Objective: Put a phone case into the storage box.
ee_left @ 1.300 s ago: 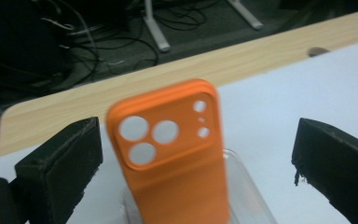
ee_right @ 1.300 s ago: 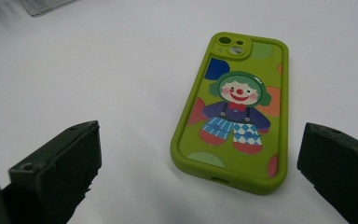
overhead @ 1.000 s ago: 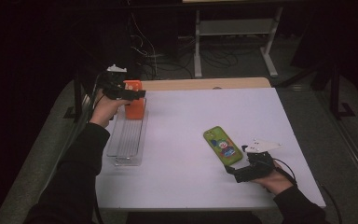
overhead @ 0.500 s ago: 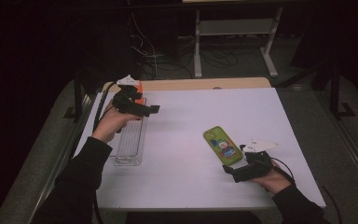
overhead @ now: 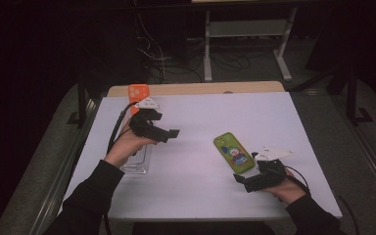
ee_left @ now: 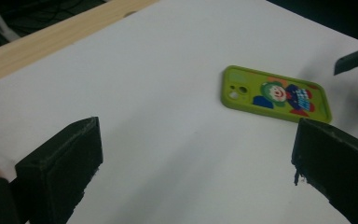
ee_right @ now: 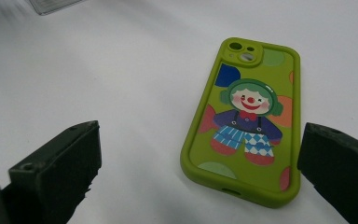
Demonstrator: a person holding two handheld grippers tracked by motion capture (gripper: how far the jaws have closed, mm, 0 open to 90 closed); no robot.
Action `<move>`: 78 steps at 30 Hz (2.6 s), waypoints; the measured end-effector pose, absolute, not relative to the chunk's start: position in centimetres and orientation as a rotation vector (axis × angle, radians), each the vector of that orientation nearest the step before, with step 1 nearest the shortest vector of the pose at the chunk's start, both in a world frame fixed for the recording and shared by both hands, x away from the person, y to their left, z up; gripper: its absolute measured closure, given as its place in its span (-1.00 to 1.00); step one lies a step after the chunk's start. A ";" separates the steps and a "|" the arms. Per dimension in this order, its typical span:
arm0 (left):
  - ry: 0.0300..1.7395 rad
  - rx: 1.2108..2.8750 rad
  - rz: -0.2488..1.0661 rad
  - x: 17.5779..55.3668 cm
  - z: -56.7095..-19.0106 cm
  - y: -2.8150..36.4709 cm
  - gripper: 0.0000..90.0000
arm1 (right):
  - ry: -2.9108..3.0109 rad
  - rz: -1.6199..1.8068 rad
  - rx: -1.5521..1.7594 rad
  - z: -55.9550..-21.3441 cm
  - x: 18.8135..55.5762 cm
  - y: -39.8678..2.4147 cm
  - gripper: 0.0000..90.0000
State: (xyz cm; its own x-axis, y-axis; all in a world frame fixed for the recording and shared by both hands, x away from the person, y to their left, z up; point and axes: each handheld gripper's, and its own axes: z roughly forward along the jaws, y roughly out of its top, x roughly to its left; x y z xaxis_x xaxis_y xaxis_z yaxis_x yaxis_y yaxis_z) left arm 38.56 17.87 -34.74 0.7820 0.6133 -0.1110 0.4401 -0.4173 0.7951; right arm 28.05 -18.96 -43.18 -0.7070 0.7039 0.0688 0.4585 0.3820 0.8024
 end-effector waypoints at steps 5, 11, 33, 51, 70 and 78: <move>0.767 2.083 0.253 37.0 -36.0 16.9 -0.97 | 2.362 1.232 1.031 -43.1 28.1 -18.9 -1.00; 0.743 2.088 0.271 35.3 -37.3 16.2 -0.97 | 2.352 1.232 1.035 -42.9 28.0 -19.1 -1.00; 0.648 2.158 0.163 31.6 -41.5 14.6 -0.97 | 2.438 1.186 1.090 -42.7 28.4 -16.7 0.03; 0.608 2.204 0.124 31.6 -42.1 13.9 -0.97 | 2.487 0.977 1.121 -44.1 29.1 -16.3 0.94; 0.593 2.219 0.113 31.6 -42.2 13.8 -0.97 | 2.382 1.168 1.164 -42.3 28.1 -19.1 -0.24; 0.590 2.219 0.114 31.6 -42.2 13.8 -0.97 | 2.327 1.198 1.170 -42.4 27.7 -20.4 -0.98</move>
